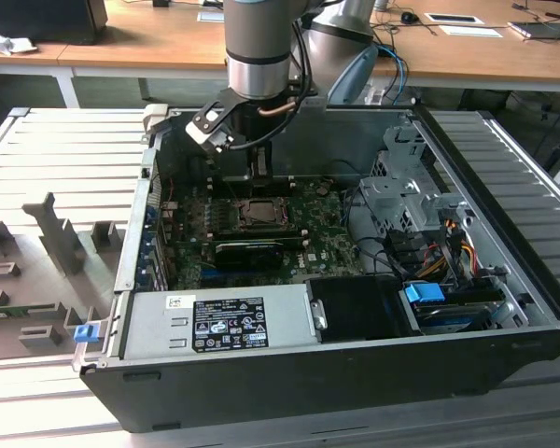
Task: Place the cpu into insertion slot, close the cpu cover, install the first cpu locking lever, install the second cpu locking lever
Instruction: 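Install the first cpu locking lever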
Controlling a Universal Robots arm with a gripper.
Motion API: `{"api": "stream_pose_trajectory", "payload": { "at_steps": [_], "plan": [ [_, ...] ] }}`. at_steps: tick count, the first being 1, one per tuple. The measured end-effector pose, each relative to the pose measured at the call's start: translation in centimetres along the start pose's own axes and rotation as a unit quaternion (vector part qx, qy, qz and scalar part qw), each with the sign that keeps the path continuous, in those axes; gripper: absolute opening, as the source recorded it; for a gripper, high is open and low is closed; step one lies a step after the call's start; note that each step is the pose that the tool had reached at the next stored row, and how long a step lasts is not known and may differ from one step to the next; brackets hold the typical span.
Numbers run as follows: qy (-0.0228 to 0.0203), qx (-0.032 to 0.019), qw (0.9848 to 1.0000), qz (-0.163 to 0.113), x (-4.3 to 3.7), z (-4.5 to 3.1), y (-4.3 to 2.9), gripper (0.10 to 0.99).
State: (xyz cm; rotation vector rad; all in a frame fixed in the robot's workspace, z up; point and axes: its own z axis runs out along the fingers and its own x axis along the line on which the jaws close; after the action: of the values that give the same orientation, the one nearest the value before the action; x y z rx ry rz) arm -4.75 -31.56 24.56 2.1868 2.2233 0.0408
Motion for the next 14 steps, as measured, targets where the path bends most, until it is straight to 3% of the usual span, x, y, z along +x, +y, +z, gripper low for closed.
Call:
{"api": "stream_pose_trajectory", "payload": {
  "at_steps": [4, 7, 12, 14],
  "plan": [
    [-0.0003, 0.0001, 1.0, 0.0, 0.0, -0.31, 0.01, 0.106],
    [-0.0016, 0.0001, 1.0, 0.0, 0.0, -1.0, 0.03, 0.106],
    [-0.0081, 0.0002, 1.0, 0.0, 0.0, -2.7, 0.09, 0.106],
    [-0.0087, 0.0002, 1.0, 0.0, 0.0, -3.35, 0.11, 0.106]
  ]
}}
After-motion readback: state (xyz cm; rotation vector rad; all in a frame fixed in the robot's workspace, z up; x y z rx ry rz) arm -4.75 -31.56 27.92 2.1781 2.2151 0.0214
